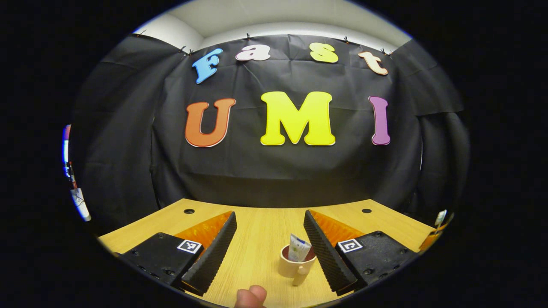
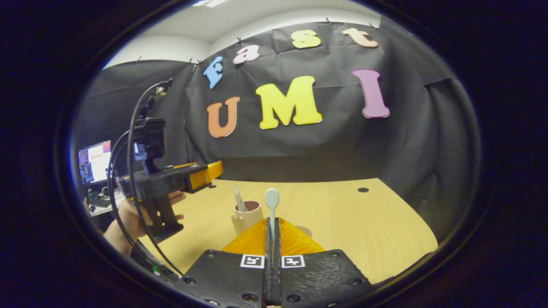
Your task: Put the toothbrush and toothpaste on the desktop into the cup, then pick up the cup and place it on the coaster on the desktop.
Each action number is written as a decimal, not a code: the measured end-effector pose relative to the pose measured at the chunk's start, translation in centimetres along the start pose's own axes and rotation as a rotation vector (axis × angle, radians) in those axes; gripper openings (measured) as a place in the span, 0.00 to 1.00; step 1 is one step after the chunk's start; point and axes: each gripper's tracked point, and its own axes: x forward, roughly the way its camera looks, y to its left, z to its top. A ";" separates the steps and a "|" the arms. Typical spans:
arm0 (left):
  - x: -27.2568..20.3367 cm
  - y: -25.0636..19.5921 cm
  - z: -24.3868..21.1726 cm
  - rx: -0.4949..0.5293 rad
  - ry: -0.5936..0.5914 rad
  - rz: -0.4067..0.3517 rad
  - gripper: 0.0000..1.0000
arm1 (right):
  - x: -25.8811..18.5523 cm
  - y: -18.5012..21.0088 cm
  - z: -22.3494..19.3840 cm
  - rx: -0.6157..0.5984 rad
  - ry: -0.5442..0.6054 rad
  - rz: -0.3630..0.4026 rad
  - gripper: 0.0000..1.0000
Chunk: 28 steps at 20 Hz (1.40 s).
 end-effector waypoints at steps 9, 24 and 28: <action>-7.5 6.1 -1.8 -0.023 -0.015 0.095 0.99 | 12.9 7.0 6.7 -0.116 -0.180 0.168 0.00; -9.1 7.4 -4.5 -0.059 0.056 0.120 0.91 | 20.2 7.2 6.0 -0.052 -0.213 0.127 0.00; -9.4 7.7 -5.0 -0.057 0.067 0.125 0.99 | 20.1 7.7 5.2 -0.073 -0.199 0.135 0.06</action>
